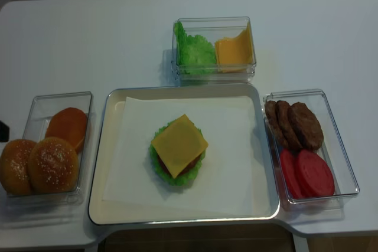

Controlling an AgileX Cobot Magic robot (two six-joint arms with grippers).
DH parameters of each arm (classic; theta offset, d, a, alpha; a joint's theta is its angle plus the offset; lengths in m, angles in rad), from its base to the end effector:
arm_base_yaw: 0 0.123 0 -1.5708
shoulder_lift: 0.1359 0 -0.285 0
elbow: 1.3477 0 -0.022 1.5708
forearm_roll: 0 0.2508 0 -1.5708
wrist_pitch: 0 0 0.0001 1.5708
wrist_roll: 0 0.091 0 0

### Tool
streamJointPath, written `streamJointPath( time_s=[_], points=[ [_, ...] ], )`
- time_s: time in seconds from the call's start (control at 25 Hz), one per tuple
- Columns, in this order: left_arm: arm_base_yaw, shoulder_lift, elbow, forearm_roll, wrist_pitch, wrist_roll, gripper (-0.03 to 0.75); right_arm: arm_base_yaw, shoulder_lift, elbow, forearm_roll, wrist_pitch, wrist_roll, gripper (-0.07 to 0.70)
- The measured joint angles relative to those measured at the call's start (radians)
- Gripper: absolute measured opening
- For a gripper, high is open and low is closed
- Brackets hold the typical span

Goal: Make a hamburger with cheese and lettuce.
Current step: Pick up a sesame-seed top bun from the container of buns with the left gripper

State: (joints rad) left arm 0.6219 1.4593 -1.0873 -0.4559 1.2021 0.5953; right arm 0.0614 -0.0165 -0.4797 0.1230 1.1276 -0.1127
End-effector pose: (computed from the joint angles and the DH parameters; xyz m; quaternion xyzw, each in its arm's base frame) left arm 0.2362 0.1233 0.2762 -0.0855 0.9722 -0.1522 0.1559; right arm -0.0089 0.0096 0.2668 -0.0799 0.8658 0.0487 0.4915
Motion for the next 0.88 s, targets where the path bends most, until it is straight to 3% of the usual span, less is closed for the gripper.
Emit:
streamJointPath(
  time_s=[0.16,0.88],
  points=[
    [0.027,0.000,0.000,-0.020,0.008,0.027,0.453,0.000,0.000,0.000,0.000,0.000,0.002,0.143],
    [0.027,0.092,0.000,-0.046,0.012,0.073,0.449,0.000,0.000,0.000,0.000,0.000,0.003,0.143]
  ],
)
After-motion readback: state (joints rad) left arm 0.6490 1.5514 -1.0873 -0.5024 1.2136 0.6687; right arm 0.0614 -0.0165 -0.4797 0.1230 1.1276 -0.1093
